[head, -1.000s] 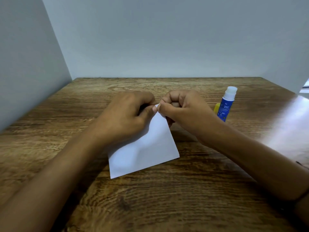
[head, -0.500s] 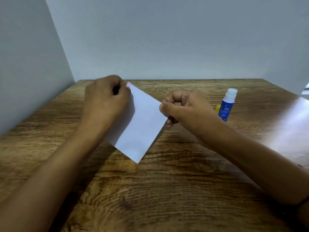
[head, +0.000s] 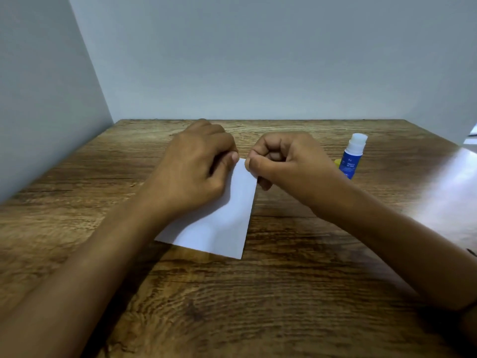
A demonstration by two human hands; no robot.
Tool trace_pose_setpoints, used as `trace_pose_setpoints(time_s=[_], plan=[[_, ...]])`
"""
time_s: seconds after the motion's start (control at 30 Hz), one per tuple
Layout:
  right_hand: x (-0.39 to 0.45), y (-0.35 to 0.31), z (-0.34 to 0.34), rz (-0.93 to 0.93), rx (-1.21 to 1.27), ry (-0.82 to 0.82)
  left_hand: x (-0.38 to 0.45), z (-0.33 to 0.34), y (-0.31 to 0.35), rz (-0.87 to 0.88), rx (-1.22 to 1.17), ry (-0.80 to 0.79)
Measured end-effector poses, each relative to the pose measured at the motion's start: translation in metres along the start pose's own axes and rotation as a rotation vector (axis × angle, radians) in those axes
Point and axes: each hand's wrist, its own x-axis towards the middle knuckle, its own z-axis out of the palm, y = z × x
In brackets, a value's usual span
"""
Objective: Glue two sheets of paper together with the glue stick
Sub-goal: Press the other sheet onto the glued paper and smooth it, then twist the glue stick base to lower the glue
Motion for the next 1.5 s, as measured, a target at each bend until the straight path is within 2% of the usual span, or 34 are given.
trace_pose_setpoints(time_s=[0.1, 0.2, 0.33, 0.47, 0.67, 0.77, 0.87, 1.0, 1.1, 1.17, 1.3, 1.4, 1.5], plan=[[0.002, 0.003, 0.000, 0.043, 0.127, 0.020, 0.000, 0.001, 0.001, -0.090, -0.066, 0.033], [0.002, 0.006, 0.002, 0.051, 0.154, 0.020, -0.001, 0.002, 0.000, -0.181, -0.174, -0.045], [0.001, 0.006, 0.005, 0.068, 0.194, 0.027, -0.002, 0.003, 0.001, -0.201, -0.259, -0.131], [0.001, 0.004, 0.007, 0.077, 0.242, 0.013, 0.000, 0.005, 0.000, -0.293, -0.300, 0.002], [-0.001, 0.004, 0.011, 0.140, 0.261, -0.045, 0.001, 0.003, -0.016, -0.606, -0.347, 0.355], [0.000, 0.005, 0.010, 0.235, 0.317, -0.015, 0.000, 0.005, -0.021, -0.689, -0.343, 0.413], [0.001, 0.009, 0.010, 0.271, 0.336, 0.064, -0.002, 0.007, -0.021, -0.714, -0.337, 0.390], [0.002, 0.017, 0.008, 0.250, 0.210, 0.191, -0.010, 0.011, -0.014, -0.690, -0.255, 0.264], [-0.001, 0.018, 0.005, 0.008, -0.120, 0.234, -0.019, 0.012, -0.005, -0.602, -0.133, 0.185], [-0.003, 0.017, 0.005, -0.096, -0.362, 0.203, -0.023, 0.015, 0.000, -0.568, -0.043, 0.092], [-0.002, 0.020, 0.009, -0.028, -0.568, 0.029, -0.031, 0.024, 0.002, -0.539, 0.102, -0.119], [-0.007, 0.024, 0.013, -0.035, -0.770, -0.076, -0.037, 0.027, 0.001, -0.489, 0.147, -0.084], [-0.018, 0.024, 0.017, -0.091, -0.921, -0.071, -0.038, 0.028, 0.005, -0.440, 0.250, -0.115]])
